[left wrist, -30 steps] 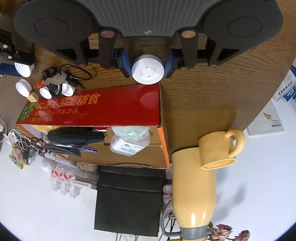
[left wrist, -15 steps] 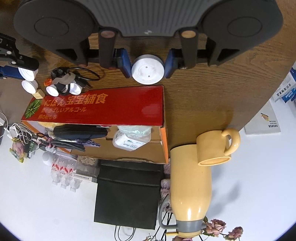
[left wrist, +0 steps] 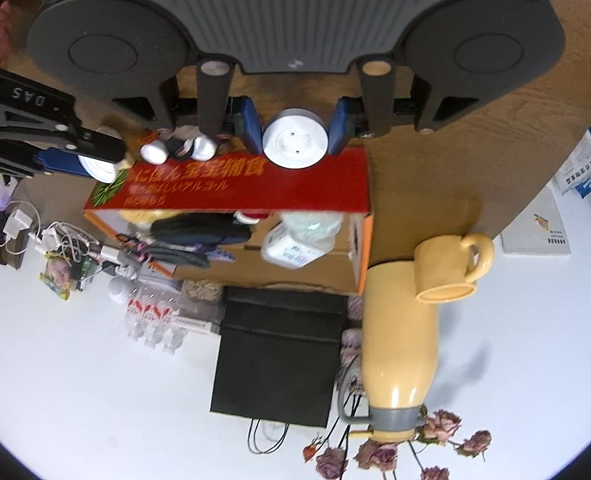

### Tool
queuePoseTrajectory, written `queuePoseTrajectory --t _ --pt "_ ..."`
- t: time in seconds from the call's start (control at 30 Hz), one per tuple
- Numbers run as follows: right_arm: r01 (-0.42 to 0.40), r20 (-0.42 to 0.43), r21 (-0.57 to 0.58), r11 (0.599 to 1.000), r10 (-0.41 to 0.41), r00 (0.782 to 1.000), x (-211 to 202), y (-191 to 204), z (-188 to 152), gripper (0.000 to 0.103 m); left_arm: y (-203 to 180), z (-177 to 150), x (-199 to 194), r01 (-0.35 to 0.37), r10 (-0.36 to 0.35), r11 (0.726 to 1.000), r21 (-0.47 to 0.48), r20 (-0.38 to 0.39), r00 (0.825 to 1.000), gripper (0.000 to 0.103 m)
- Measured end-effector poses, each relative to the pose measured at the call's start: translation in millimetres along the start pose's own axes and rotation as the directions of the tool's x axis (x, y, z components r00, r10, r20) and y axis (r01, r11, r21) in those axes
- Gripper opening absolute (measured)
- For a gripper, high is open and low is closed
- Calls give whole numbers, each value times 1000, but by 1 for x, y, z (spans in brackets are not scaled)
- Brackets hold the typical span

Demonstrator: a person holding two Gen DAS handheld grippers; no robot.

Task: Organize objects
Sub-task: 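Carry both white caps over the box with both tools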

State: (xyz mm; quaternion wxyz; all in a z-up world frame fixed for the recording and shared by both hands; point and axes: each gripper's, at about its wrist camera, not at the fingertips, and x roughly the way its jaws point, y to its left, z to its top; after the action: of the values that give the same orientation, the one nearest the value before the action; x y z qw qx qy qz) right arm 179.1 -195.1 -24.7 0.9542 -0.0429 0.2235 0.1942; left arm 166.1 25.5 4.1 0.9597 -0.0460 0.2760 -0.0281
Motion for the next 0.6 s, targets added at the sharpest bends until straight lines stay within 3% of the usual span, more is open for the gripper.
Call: queuePoseTrajectory --t 0.27,0.6 --pt "-17 68 -15 1000 18 997 7 -5 29 41 -20 28 4 10 -10 1000 -10 51 999 37" --pt "-18 107 -24 1000 20 994 37 -17 63 41 -31 70 35 -24 26 1000 -20 75 997 37"
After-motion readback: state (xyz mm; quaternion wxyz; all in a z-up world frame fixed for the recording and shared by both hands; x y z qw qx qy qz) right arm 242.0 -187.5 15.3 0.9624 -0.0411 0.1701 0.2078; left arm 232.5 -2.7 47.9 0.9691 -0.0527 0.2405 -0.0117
